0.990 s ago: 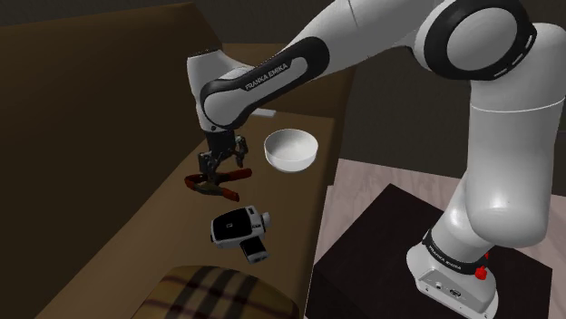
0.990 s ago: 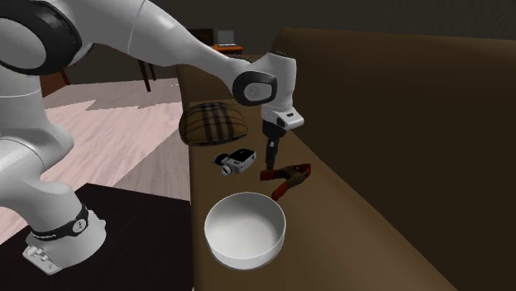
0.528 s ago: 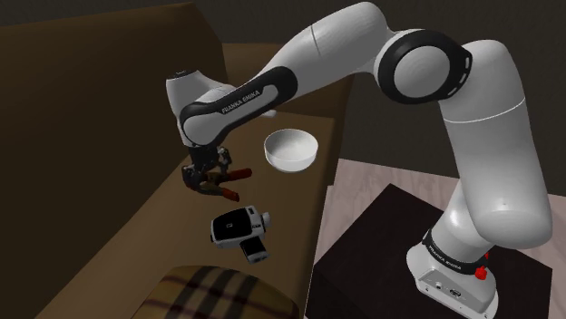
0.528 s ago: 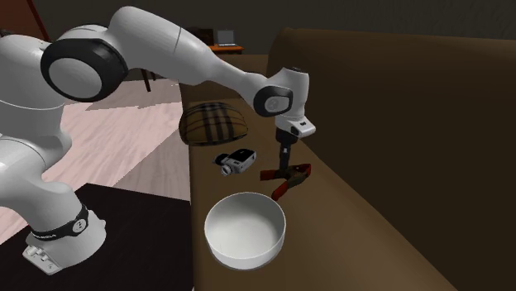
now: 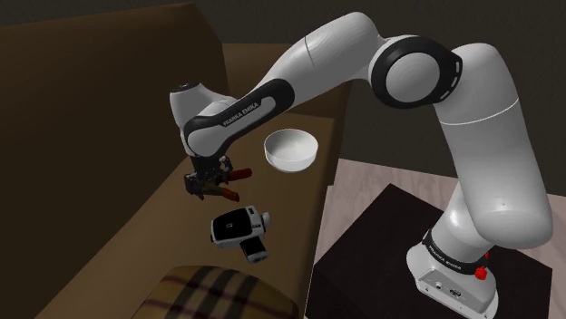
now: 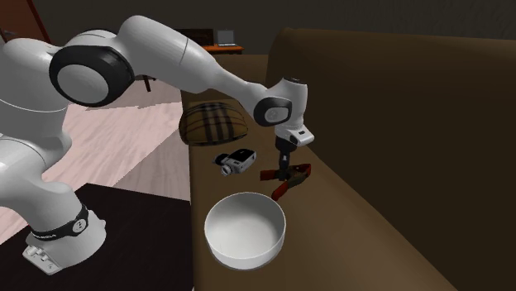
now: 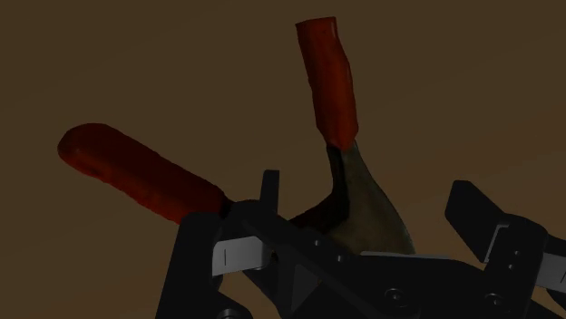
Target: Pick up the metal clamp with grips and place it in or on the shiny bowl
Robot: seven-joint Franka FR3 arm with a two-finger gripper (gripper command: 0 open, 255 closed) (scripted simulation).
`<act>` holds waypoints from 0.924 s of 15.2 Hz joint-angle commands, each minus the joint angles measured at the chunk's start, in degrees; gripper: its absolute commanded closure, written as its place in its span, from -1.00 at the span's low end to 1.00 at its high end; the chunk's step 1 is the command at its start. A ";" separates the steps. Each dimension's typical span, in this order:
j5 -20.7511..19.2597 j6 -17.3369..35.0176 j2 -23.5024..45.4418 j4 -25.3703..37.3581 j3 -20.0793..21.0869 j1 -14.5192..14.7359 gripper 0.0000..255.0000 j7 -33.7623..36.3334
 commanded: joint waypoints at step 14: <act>0.00 0.07 -0.01 -0.06 0.00 -0.01 1.00 0.00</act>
